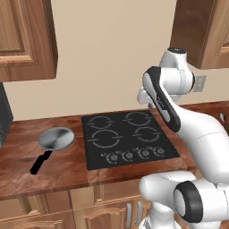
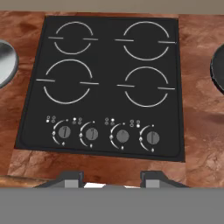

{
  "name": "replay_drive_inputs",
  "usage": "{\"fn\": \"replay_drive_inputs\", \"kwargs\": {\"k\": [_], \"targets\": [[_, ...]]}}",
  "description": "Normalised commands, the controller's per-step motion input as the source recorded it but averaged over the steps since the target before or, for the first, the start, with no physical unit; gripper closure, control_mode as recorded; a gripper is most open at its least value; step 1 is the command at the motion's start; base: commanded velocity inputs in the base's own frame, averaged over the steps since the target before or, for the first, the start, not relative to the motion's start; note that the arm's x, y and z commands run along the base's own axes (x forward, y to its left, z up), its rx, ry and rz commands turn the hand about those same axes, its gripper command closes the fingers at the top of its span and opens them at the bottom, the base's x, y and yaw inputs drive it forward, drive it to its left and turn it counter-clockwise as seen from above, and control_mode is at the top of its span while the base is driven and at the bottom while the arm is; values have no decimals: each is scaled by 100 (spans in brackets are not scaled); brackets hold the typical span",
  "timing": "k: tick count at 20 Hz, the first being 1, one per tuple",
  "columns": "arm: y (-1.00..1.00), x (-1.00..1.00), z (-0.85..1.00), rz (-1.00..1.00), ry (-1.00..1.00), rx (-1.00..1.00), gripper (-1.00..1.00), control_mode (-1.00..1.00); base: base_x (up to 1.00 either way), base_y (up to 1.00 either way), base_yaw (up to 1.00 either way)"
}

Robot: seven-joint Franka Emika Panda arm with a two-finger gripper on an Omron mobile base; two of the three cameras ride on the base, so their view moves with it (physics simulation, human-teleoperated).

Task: Place both pans onto different burners. Then place the lime and the fish on different pans.

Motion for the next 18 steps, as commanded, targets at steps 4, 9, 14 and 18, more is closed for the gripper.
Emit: {"fn": "replay_drive_inputs", "kwargs": {"k": [4,9,14,18], "targets": [[-31,0,0,1,0,0,-100,-100,0,0,0],[-69,-8,-12,8,1,0,-100,-100,0,0,0],[-72,-3,-21,7,6,0,-100,-100,0,0,0],[-71,0,-30,5,9,0,-100,-100,0,0,0]]}}
